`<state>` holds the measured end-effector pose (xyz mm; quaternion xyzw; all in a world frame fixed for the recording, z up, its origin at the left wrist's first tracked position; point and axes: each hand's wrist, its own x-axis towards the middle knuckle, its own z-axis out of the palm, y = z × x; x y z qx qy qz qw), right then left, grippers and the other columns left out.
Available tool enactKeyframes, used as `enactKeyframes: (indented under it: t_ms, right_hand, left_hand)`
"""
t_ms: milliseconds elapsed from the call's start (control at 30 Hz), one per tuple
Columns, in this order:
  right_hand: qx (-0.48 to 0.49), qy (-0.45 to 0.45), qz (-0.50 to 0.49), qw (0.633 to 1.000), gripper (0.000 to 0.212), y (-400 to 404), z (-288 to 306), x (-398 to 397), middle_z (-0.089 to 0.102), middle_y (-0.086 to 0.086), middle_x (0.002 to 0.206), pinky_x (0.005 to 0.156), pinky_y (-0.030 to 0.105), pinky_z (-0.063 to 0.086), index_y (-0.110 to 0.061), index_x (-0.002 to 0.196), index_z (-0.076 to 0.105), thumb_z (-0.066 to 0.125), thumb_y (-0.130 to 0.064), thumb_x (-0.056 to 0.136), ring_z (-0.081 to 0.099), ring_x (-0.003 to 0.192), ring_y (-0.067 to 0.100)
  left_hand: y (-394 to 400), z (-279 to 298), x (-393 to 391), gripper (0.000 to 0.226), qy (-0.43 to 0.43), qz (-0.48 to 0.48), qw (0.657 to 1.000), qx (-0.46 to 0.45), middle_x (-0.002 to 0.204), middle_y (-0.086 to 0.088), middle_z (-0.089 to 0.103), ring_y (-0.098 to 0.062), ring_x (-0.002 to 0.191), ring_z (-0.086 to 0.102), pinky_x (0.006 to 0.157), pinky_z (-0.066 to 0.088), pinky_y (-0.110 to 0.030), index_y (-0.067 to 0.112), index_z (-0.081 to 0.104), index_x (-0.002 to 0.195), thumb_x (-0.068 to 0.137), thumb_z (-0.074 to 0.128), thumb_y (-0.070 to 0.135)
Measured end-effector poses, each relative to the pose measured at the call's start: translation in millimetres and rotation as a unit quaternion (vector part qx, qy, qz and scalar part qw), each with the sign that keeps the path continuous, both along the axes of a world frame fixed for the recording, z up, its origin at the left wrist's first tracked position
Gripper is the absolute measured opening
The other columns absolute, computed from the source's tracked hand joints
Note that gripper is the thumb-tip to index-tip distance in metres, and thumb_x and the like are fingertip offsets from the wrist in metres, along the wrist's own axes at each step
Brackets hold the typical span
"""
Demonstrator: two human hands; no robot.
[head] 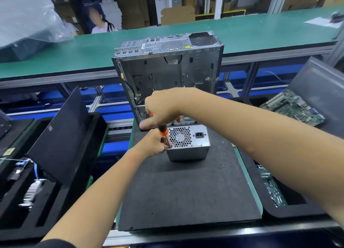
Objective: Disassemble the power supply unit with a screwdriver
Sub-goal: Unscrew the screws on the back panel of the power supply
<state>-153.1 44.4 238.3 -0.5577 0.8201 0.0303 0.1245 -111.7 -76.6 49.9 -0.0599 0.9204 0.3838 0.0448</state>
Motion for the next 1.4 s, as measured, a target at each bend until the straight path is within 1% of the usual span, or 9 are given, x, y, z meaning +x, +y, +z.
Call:
enactKeyframes:
  t_ms: [100,233,400,500,733,1000,1067,1167,1400]
  right_hand:
    - [0.020,-0.006,-0.022,1.000,0.037,-1,2,-2,0.052,-0.007,0.032,0.047,0.022,0.043,-0.010,0.067,0.054,0.054,-0.036,0.094,0.062,0.038,0.012]
    - [0.072,-0.027,-0.005,0.997,0.011,5,6,-5,0.067,0.005,0.078,0.050,0.021,0.047,-0.008,0.090,0.063,0.065,-0.013,0.081,0.071,0.054,0.015]
    - [0.051,-0.002,-0.050,0.997,0.044,11,5,-9,0.066,0.009,0.069,0.049,0.026,0.048,-0.006,0.083,0.057,0.051,-0.047,0.095,0.067,0.043,0.020]
    - [0.046,0.023,-0.059,0.997,0.039,9,2,-8,0.061,0.008,0.052,0.047,0.025,0.042,-0.005,0.078,0.054,0.036,-0.031,0.101,0.061,0.036,0.020]
    - [0.022,-0.016,0.031,0.999,0.015,13,5,-11,0.068,0.007,0.092,0.074,0.042,0.057,-0.013,0.097,0.056,0.059,-0.022,0.086,0.069,0.084,0.028]
    - [-0.001,-0.064,0.065,0.996,0.016,19,8,-14,0.067,-0.001,0.093,0.071,0.036,0.055,-0.019,0.085,0.066,0.068,-0.008,0.074,0.063,0.088,0.021]
    - [-0.003,-0.089,0.039,0.995,0.009,18,3,-12,0.066,0.003,0.092,0.069,0.041,0.059,-0.016,0.089,0.061,0.066,-0.019,0.082,0.068,0.082,0.025]
    - [-0.001,-0.067,-0.023,0.997,0.045,15,-2,-12,0.068,0.007,0.078,0.055,0.032,0.053,-0.011,0.085,0.055,0.046,-0.054,0.096,0.068,0.049,0.019]
    - [-0.002,-0.061,0.038,0.997,0.018,15,1,-10,0.059,-0.004,0.084,0.060,0.030,0.048,-0.013,0.104,0.052,0.059,-0.022,0.089,0.064,0.069,0.016]
  left_hand:
    - [-1,-1,-1,0.013,-0.007,0.002,1.000,0.005,0.071,0.008,0.070,0.005,0.071,0.065,0.074,0.058,-0.037,-0.004,0.068,0.073,0.077,0.059,-0.013]
    - [1,0,-1,0.036,-0.002,0.002,1.000,-0.006,0.067,0.007,0.068,0.007,0.072,0.066,0.067,0.057,-0.033,0.013,0.062,0.054,0.076,0.058,-0.015]
    - [3,0,1,0.046,0.007,0.010,1.000,-0.018,0.062,0.013,0.067,0.007,0.072,0.066,0.062,0.054,-0.023,0.024,0.057,0.048,0.076,0.061,-0.013]
    - [4,1,1,0.050,0.019,0.007,1.000,-0.015,0.064,0.008,0.068,0.003,0.072,0.068,0.063,0.055,-0.028,0.026,0.058,0.046,0.075,0.060,-0.015]
    - [5,0,3,0.041,0.037,0.000,0.999,-0.024,0.073,-0.008,0.068,0.008,0.071,0.066,0.058,0.049,-0.009,0.018,0.055,0.052,0.076,0.060,-0.015]
    - [5,-3,1,0.045,0.040,0.001,0.999,-0.032,0.067,0.004,0.065,0.007,0.072,0.066,0.059,0.048,-0.008,0.022,0.055,0.050,0.076,0.061,-0.014]
    - [4,-5,1,0.043,0.035,0.009,0.999,-0.028,0.066,0.008,0.065,0.003,0.074,0.068,0.062,0.052,-0.014,0.021,0.055,0.051,0.077,0.062,-0.013]
    - [4,-7,1,0.041,0.036,0.019,0.999,-0.019,0.067,0.009,0.065,0.002,0.074,0.068,0.067,0.056,-0.020,0.018,0.054,0.052,0.077,0.061,-0.013]
    - [1,-11,-2,0.040,0.025,0.024,0.999,0.005,0.057,0.012,0.064,0.001,0.071,0.068,0.072,0.056,-0.028,0.017,0.057,0.052,0.076,0.059,-0.015]
